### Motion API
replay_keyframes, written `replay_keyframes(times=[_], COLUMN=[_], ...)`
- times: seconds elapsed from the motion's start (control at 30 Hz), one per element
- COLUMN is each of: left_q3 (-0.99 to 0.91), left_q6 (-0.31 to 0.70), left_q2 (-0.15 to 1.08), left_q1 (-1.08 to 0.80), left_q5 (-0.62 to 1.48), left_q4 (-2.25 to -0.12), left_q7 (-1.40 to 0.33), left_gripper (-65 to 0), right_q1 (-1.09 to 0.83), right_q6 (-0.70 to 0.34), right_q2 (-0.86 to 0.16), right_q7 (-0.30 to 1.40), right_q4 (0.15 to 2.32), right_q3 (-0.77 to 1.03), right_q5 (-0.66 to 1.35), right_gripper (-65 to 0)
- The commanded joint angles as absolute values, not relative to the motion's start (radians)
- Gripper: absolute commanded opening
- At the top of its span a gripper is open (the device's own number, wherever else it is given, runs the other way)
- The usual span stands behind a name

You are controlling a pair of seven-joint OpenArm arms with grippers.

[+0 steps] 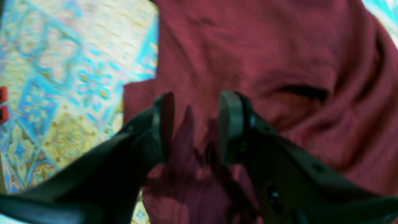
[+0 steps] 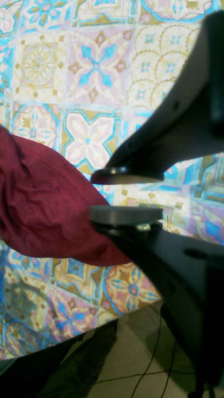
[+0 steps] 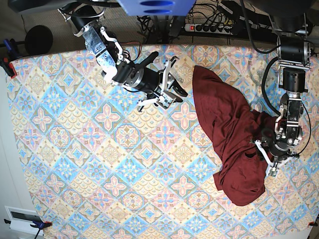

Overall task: Layout the t-shirt on the table in an organized manner, then fold the t-shirt properly
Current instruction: 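Grasp the shirt bundle with the left gripper and pull it toward the robot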

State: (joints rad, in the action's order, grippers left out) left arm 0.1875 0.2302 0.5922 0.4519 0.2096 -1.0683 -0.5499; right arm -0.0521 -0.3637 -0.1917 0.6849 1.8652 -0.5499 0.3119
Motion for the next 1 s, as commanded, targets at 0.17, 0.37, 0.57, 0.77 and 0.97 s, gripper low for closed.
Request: replay_keyframes(times=[0.17, 0.37, 0.57, 0.77, 0.97], left_q3=[0.182, 0.179, 0.179, 0.153, 0.036], left_q6=[0.168, 0.145, 0.147, 0.147, 0.147], left_q2=[0.573, 0.49, 0.455, 0.455, 0.438], left_q1=[0.481, 0.483, 0.522, 0.51, 0.495], left_q5=[0.176, 0.021, 0.002, 0.035, 0.133], left_q4=[-1.079, -1.01, -0.883, -1.032, -1.208], left_q7=[-0.507, -0.504, -0.435, -0.412, -0.481], left_gripper=[-41.6, -41.6, -42.1, -62.0, -64.3], right_q1=[-0.039, -0.041, -0.041, -0.041, -0.038], right_q6=[-0.367, -0.367, -0.367, -0.367, -0.367], right_q2=[-0.189, -0.189, -0.189, -0.189, -0.189], right_q7=[0.659, 0.659, 0.659, 0.659, 0.659], right_q4=[1.886, 1.886, 1.888, 1.888, 1.885], right_q3=[-0.549, -0.549, -0.549, -0.547, -0.547], right_q5=[0.325, 0.325, 0.325, 0.325, 0.325], right_gripper=[-53.4, -53.4, -53.4, -53.4, -53.4])
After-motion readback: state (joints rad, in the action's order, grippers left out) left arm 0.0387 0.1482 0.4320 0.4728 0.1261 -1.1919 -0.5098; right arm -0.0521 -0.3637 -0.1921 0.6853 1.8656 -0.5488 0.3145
